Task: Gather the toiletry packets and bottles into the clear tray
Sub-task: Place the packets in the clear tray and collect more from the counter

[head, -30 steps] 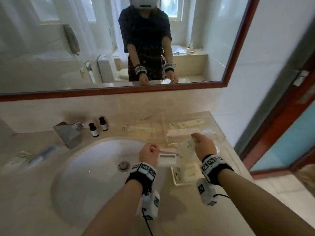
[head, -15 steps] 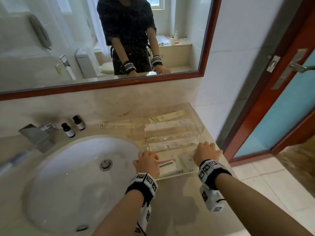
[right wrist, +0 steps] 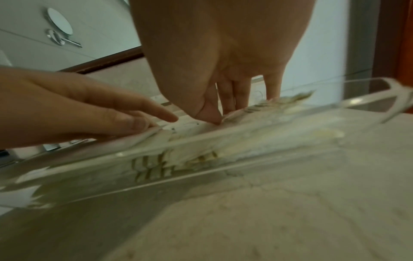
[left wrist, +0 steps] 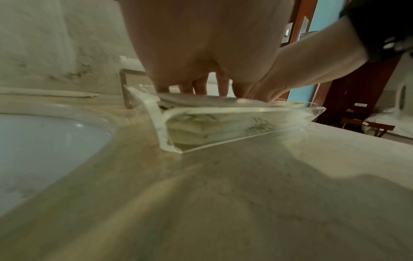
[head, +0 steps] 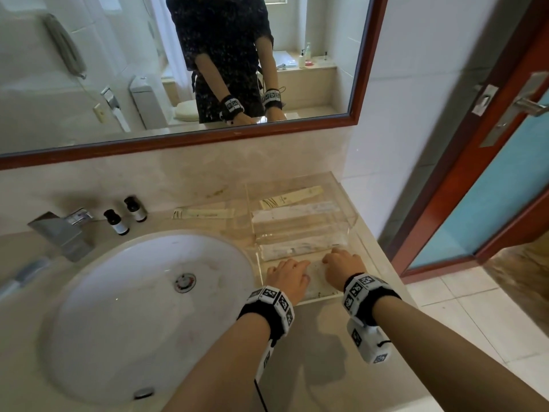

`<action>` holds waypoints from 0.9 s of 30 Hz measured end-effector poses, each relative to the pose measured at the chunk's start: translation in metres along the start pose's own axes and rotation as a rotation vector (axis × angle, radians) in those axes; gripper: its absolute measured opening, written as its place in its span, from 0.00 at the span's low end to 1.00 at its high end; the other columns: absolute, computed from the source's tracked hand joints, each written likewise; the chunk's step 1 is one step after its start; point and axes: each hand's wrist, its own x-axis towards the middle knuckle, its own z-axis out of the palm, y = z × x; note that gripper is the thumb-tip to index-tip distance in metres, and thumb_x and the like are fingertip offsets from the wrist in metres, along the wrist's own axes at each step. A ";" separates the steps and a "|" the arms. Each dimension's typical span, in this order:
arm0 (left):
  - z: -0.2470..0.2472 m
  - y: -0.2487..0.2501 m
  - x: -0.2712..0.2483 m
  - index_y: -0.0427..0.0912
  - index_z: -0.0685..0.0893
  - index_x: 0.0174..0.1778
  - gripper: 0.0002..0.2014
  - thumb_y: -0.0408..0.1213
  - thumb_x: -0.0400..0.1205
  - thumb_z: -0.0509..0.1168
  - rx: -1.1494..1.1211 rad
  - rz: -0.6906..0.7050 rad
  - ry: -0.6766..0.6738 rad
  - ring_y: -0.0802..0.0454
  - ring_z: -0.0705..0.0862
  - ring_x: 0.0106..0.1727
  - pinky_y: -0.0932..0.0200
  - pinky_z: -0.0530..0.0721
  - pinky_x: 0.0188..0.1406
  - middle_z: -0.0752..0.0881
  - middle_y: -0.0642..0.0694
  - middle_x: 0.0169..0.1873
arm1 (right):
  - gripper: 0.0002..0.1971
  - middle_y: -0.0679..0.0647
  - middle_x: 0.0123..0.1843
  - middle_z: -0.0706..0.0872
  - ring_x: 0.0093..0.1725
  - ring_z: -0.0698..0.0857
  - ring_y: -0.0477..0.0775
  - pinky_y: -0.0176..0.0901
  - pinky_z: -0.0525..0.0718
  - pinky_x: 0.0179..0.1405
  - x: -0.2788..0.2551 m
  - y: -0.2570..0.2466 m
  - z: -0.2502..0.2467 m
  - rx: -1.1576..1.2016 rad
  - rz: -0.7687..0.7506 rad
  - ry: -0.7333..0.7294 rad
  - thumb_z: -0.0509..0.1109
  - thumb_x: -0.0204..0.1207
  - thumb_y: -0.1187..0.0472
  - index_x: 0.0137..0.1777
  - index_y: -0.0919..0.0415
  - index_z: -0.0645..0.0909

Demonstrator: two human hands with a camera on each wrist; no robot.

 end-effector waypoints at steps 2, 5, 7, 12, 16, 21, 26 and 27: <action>0.002 0.003 0.001 0.59 0.66 0.76 0.22 0.45 0.84 0.54 0.014 0.003 -0.008 0.47 0.69 0.75 0.42 0.67 0.71 0.73 0.49 0.72 | 0.16 0.57 0.67 0.78 0.64 0.80 0.61 0.54 0.77 0.66 -0.002 0.006 -0.002 0.029 0.015 0.010 0.56 0.79 0.64 0.62 0.60 0.81; 0.003 0.009 0.002 0.63 0.68 0.73 0.21 0.47 0.83 0.55 0.113 0.045 -0.059 0.46 0.66 0.76 0.37 0.66 0.70 0.69 0.49 0.75 | 0.15 0.58 0.66 0.78 0.60 0.82 0.64 0.55 0.81 0.61 -0.004 0.013 -0.003 0.065 0.020 0.030 0.57 0.79 0.65 0.61 0.61 0.81; 0.003 0.012 0.002 0.59 0.71 0.71 0.19 0.47 0.83 0.55 0.162 0.047 -0.071 0.45 0.65 0.76 0.36 0.65 0.70 0.68 0.49 0.76 | 0.15 0.57 0.66 0.78 0.61 0.82 0.64 0.54 0.81 0.61 -0.004 0.017 -0.004 0.079 0.043 0.051 0.58 0.78 0.65 0.61 0.61 0.80; 0.007 0.011 -0.001 0.54 0.79 0.62 0.14 0.45 0.81 0.57 0.178 0.018 -0.022 0.44 0.67 0.74 0.38 0.65 0.68 0.72 0.48 0.72 | 0.15 0.57 0.65 0.79 0.61 0.82 0.62 0.52 0.80 0.61 -0.004 0.019 -0.007 0.088 0.100 0.052 0.57 0.77 0.65 0.61 0.61 0.78; 0.009 0.008 -0.002 0.53 0.80 0.58 0.12 0.46 0.80 0.59 0.190 0.039 -0.008 0.45 0.69 0.72 0.38 0.66 0.68 0.73 0.48 0.70 | 0.16 0.53 0.71 0.78 0.68 0.77 0.58 0.57 0.73 0.69 -0.003 0.011 -0.006 0.067 0.062 0.088 0.57 0.77 0.61 0.64 0.57 0.78; 0.010 0.008 -0.003 0.50 0.79 0.62 0.17 0.50 0.82 0.57 0.198 0.019 -0.015 0.46 0.68 0.73 0.39 0.66 0.68 0.72 0.48 0.71 | 0.23 0.52 0.77 0.70 0.78 0.64 0.54 0.67 0.66 0.71 -0.004 -0.001 0.000 -0.009 -0.004 0.022 0.58 0.76 0.46 0.69 0.51 0.73; 0.011 0.006 -0.005 0.56 0.82 0.57 0.12 0.44 0.81 0.57 0.118 0.009 0.008 0.47 0.67 0.73 0.38 0.64 0.69 0.72 0.50 0.71 | 0.28 0.53 0.72 0.72 0.73 0.70 0.57 0.67 0.67 0.71 -0.005 0.008 0.005 -0.093 0.003 -0.041 0.61 0.72 0.37 0.67 0.52 0.73; 0.011 0.007 -0.005 0.57 0.82 0.58 0.12 0.44 0.82 0.57 0.107 0.007 0.004 0.48 0.67 0.74 0.38 0.63 0.70 0.72 0.50 0.72 | 0.28 0.54 0.71 0.73 0.72 0.73 0.57 0.67 0.67 0.71 -0.006 0.008 0.007 -0.108 -0.002 -0.039 0.62 0.72 0.37 0.67 0.52 0.73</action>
